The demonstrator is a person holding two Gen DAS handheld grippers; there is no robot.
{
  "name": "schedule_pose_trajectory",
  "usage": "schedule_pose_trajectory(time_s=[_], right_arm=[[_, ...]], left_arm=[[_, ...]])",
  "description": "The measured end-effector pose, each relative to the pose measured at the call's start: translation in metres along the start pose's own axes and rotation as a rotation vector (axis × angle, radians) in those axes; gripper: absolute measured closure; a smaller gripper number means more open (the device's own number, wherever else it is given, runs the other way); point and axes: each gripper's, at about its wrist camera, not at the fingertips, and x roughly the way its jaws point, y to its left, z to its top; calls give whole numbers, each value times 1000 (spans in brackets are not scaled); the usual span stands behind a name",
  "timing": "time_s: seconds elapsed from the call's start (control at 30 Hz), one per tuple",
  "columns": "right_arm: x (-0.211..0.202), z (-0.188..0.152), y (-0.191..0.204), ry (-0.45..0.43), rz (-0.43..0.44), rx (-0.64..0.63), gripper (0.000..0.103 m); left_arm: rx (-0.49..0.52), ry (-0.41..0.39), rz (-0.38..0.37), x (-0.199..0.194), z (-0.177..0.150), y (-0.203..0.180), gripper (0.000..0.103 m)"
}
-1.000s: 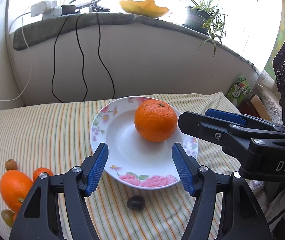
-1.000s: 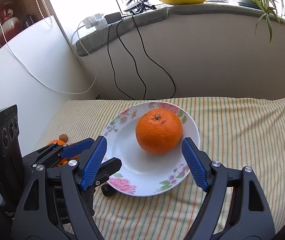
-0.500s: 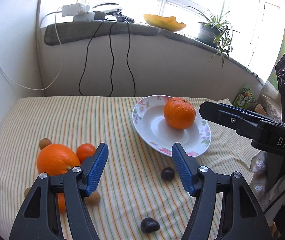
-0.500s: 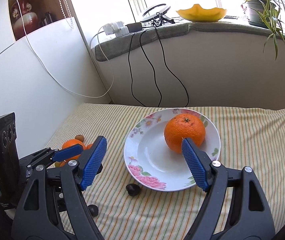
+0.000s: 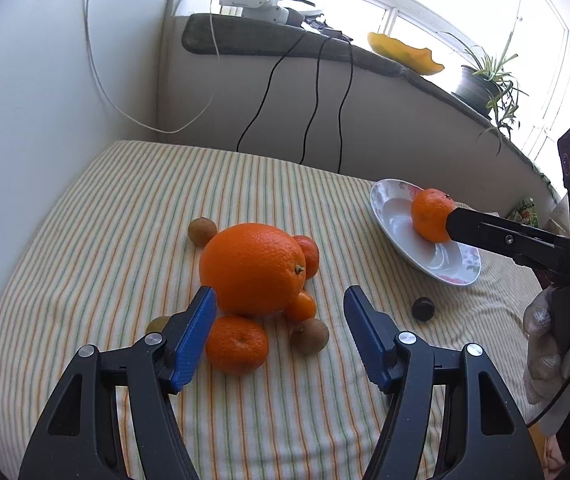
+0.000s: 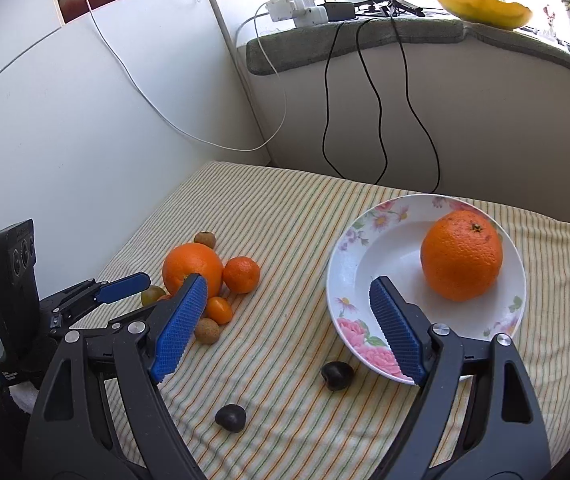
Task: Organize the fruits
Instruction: 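Move the right tool back to the fruit pile and grasp another large orange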
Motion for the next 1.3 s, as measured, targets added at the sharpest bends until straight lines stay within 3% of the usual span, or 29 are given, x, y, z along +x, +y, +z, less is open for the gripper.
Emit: schedule_pose_trajectory(time_s=[0.43,0.63,1.0,1.3], right_arm=[[58,16,34,140,188,22,17],[86,27,49,204,258,17,29],[120,35,65,274,268,-4,37],[137,33,70,326,237,-8,37]], left_arm=[[-96,40,-42,16,-4,26,37],[-109,44,-52,20,-1,31,37],[-143,53,-102,28,6,36,37],[-148,64,-118,31,9,39,35]])
